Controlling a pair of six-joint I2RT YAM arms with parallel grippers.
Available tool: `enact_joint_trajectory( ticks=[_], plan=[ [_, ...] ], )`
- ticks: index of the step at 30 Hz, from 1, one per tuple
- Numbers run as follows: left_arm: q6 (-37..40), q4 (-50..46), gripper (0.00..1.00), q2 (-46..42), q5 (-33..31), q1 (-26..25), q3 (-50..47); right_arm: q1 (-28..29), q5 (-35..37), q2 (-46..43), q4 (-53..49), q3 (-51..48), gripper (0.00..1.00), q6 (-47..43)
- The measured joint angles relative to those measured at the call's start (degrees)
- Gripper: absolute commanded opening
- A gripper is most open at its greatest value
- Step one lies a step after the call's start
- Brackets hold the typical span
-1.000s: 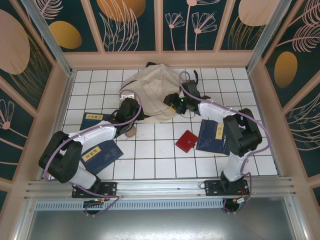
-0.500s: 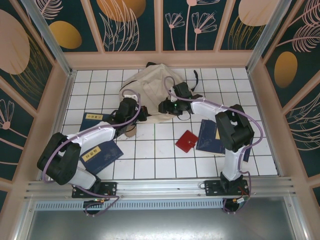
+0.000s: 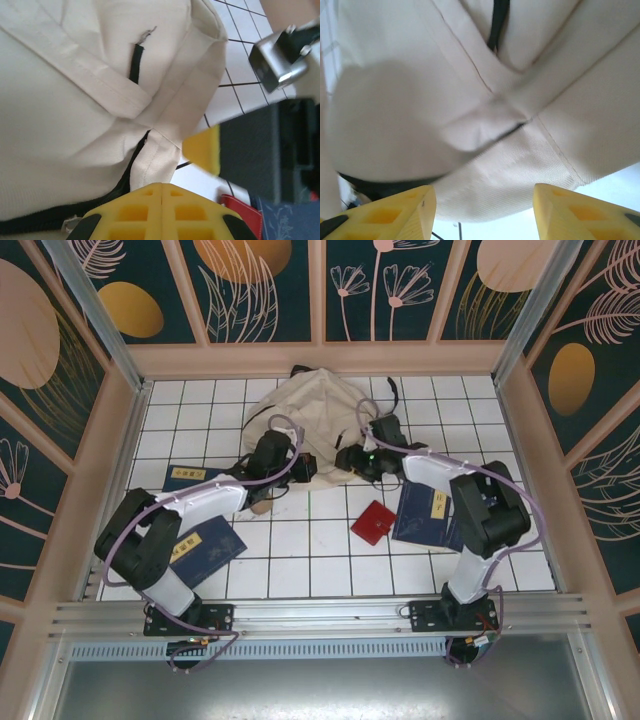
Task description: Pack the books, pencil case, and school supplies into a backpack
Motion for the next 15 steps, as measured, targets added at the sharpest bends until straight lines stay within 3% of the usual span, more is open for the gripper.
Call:
enact_joint_trajectory(
  ticks=[7, 15],
  plan=[
    [0.0, -0.1, 0.00, 3.5, 0.3, -1.9, 2.8, -0.8, -0.5, 5.6, 0.3, 0.3, 0.45, 3.2],
    [-0.4, 0.0, 0.00, 5.2, 0.3, -3.2, 4.3, -1.2, -2.6, 9.6, 1.2, 2.3, 0.43, 5.7]
  ],
)
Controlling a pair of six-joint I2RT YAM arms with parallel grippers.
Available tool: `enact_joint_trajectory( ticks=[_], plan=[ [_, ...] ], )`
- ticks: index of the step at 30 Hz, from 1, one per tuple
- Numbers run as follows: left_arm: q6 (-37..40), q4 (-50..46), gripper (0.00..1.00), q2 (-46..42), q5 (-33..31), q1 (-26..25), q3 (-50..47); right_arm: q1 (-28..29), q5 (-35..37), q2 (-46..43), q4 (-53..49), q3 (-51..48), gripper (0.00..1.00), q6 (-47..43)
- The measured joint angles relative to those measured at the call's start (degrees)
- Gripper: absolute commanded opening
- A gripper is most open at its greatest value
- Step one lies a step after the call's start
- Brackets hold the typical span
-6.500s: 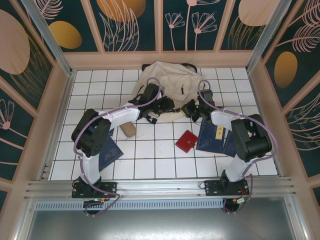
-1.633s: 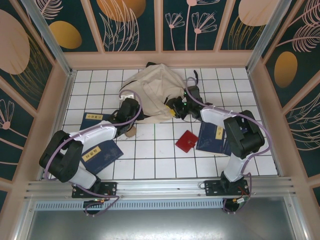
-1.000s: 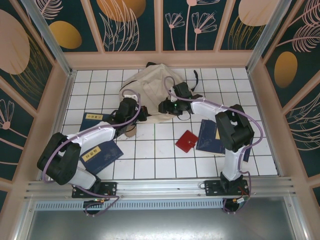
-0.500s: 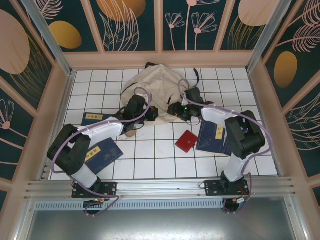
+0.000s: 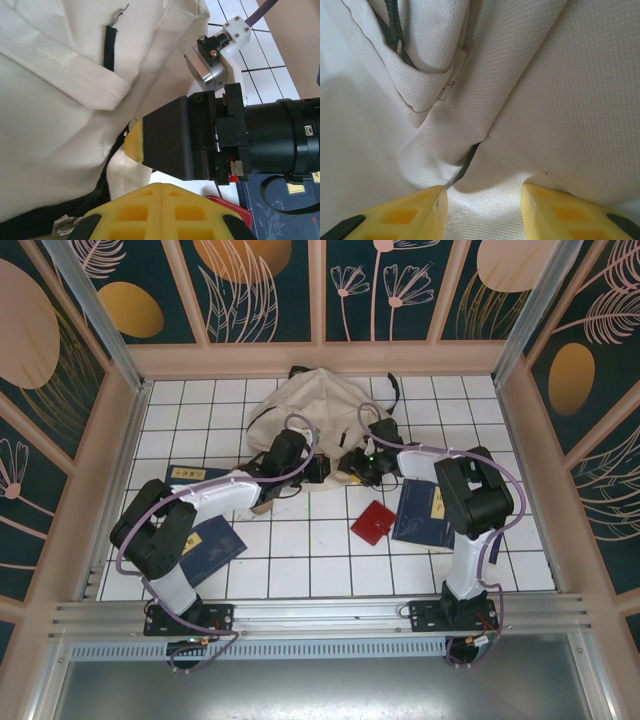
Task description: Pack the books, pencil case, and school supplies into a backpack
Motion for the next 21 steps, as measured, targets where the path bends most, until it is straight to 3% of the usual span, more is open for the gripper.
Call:
enact_joint_trajectory(
  ticks=[13, 21],
  plan=[
    [-3.5, 3.3, 0.00, 6.6, 1.2, -4.2, 3.0, -2.3, -1.8, -0.3, 4.9, -2.5, 0.41, 3.1],
    [-3.5, 0.2, 0.00, 3.3, -2.2, -3.1, 3.5, -4.3, -2.0, -10.2, 5.1, -8.3, 0.52, 1.5]
  ],
)
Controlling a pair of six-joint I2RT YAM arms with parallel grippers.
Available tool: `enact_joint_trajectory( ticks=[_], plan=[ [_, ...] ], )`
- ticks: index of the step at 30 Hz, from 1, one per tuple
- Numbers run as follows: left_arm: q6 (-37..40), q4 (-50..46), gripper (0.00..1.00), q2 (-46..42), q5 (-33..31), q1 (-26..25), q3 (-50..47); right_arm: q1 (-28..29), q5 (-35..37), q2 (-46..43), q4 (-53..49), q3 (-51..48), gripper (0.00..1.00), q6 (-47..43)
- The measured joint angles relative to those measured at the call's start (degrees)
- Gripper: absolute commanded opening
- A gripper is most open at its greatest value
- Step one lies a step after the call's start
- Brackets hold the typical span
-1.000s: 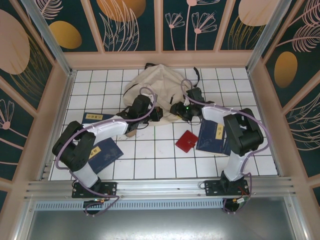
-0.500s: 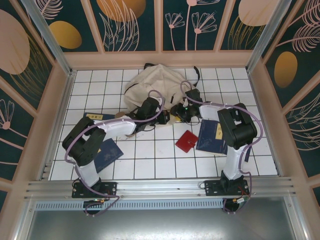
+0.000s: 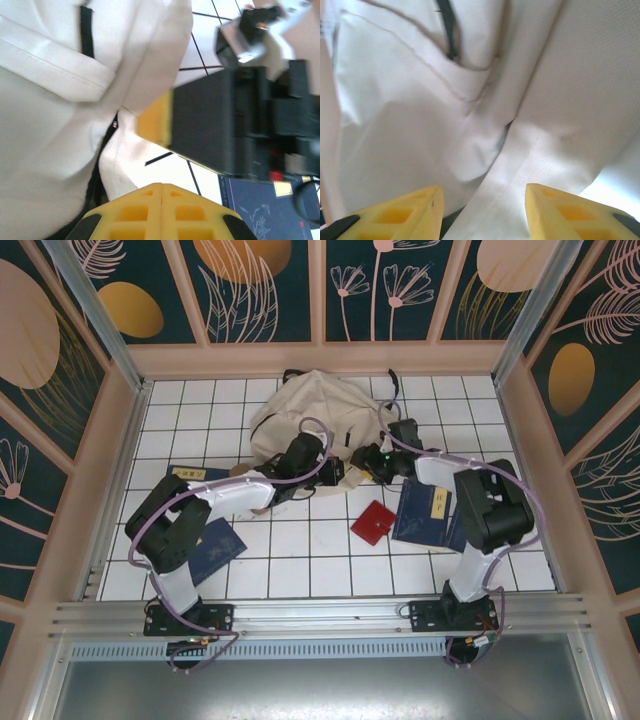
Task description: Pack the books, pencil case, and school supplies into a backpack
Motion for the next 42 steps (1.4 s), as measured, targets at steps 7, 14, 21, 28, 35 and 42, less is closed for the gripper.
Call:
enact_joint_trajectory(
  ticks=[7, 14, 21, 28, 35, 42],
  plan=[
    [0.0, -1.3, 0.00, -1.9, -2.4, 0.4, 0.0, 0.9, -3.2, -9.7, 7.9, -13.0, 0.59, 15.1],
    [0.0, -2.1, 0.00, -2.4, -3.5, 0.4, -0.1, 6.0, -7.0, -3.8, 19.4, -13.1, 0.58, 30.3],
    [0.0, -2.5, 0.00, -4.3, -4.5, 0.4, -0.6, 6.1, -7.3, 0.4, 26.3, -12.4, 0.34, 37.6],
    [0.0, -3.7, 0.00, -6.4, -8.7, 0.4, -2.6, 6.0, -6.9, 2.5, 27.3, -11.9, 0.00, 39.4],
    [0.6, -8.8, 0.00, -12.0, -18.8, 0.3, -8.7, 4.7, -5.6, 1.1, 26.7, -11.9, 0.00, 38.6],
    [-0.4, -10.6, 0.00, -18.1, -25.8, 3.2, -13.7, 3.9, -2.1, 0.5, 24.5, -12.5, 0.00, 38.3]
  ],
)
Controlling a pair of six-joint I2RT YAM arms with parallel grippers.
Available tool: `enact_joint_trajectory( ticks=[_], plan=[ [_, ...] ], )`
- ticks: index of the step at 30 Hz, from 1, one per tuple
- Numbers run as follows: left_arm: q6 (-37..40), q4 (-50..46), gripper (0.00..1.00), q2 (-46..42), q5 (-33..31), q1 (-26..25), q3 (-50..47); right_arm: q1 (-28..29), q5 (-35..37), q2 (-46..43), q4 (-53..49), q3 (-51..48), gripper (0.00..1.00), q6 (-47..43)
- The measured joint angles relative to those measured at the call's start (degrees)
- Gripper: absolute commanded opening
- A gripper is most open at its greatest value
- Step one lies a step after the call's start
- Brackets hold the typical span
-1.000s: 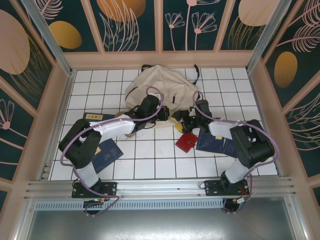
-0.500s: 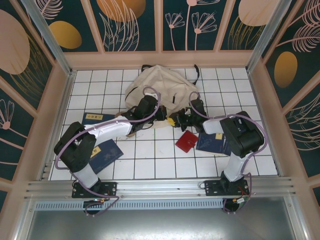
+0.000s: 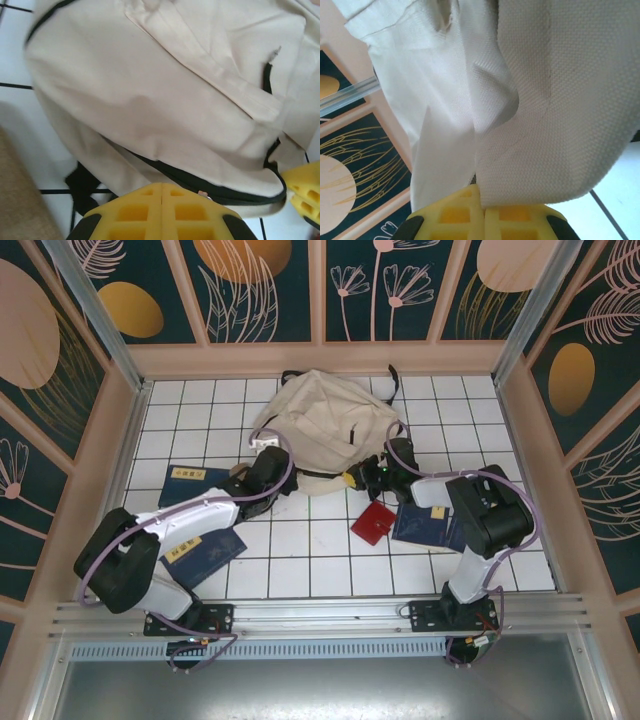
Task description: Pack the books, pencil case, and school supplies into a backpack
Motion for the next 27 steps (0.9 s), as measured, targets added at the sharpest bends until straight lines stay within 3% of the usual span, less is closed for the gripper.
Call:
enact_joint_trajectory(
  ticks=[9, 22, 23, 27],
  plan=[
    [0.9, -0.3, 0.00, 0.5, -0.1, 3.2, 0.1, -1.4, 1.3, -2.3, -5.0, 0.0, 0.00, -4.9],
    [7.0, -0.3, 0.00, 5.0, 5.7, 14.1, 6.5, -14.8, 5.3, -8.3, -25.5, 3.5, 0.00, -26.9],
    [7.5, -0.2, 0.00, 5.4, 6.5, 14.1, 7.0, -15.4, 5.5, -8.3, -26.4, 4.2, 0.02, -28.5],
    [9.8, 1.1, 0.00, 5.9, 11.3, 14.2, 8.9, -16.3, 8.7, -8.7, -31.1, 8.6, 0.34, -35.5]
  ],
)
